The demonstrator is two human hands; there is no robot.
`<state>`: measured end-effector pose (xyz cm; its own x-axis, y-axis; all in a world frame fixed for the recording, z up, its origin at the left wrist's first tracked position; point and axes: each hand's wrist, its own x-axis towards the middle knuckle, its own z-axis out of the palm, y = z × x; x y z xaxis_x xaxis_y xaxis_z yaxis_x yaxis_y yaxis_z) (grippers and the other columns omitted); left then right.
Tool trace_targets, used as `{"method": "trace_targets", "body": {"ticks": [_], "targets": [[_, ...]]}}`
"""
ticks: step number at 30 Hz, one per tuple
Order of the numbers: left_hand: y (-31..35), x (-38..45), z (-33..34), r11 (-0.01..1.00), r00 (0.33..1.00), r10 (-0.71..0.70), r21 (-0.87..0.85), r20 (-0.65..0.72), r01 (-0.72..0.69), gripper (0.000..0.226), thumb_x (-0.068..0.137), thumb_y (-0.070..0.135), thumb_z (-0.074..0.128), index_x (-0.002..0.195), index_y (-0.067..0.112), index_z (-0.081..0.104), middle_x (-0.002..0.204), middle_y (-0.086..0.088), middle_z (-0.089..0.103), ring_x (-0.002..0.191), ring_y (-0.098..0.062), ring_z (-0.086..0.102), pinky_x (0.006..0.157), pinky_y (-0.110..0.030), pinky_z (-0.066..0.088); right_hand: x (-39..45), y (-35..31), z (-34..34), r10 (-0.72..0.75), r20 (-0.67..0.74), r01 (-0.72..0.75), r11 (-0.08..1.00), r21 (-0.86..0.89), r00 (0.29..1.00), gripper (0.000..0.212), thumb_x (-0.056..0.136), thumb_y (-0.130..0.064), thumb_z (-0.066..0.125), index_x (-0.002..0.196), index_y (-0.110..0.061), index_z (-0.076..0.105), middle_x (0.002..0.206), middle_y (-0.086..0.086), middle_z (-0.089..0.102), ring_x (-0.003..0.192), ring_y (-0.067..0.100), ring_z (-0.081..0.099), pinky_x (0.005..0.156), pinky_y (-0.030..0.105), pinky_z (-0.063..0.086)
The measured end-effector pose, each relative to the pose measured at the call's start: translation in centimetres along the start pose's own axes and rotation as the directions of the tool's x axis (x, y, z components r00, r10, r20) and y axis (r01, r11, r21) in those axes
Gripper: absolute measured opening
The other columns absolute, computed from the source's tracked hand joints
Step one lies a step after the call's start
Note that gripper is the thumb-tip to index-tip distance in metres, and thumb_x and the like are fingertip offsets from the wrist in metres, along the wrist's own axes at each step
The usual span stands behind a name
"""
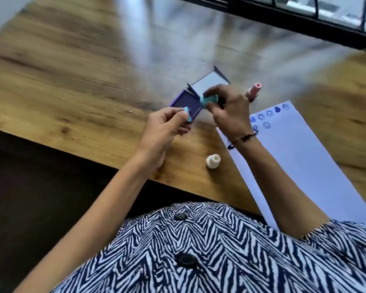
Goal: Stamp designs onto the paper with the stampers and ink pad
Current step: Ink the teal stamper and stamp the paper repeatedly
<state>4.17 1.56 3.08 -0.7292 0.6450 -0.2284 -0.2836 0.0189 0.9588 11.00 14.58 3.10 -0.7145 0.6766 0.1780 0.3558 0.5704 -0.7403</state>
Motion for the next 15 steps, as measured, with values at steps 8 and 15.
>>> {"method": "trace_targets", "body": {"ticks": [8,15], "targets": [[-0.5,2.2,7.4,0.709,0.847,0.102,0.559,0.521,-0.429,0.021,0.082,0.017,0.057,0.099,0.008,0.064,0.100,-0.011,0.070,0.093,-0.020,0.063,0.086,-0.030,0.048,-2.6,8.4,-10.8,0.288,-0.186,-0.310,0.945,-0.103,0.940,0.019,0.072,-0.004,0.060,0.089,-0.008,0.067,0.085,0.003,0.064,0.064,-0.009,0.053,0.067,0.009,0.041],[-1.5,3.0,9.0,0.480,0.779,0.207,0.632,0.592,-0.608,0.018,0.080,0.012,0.055,0.091,0.002,0.065,0.089,-0.016,0.072,0.077,-0.022,0.061,0.057,-0.014,0.030,-1.4,9.0,-10.4,0.232,-0.026,-0.219,0.867,-0.448,0.972,0.022,0.079,-0.005,0.056,0.099,-0.004,0.063,0.106,0.027,0.060,0.100,0.036,0.054,0.083,0.037,0.040]]}}
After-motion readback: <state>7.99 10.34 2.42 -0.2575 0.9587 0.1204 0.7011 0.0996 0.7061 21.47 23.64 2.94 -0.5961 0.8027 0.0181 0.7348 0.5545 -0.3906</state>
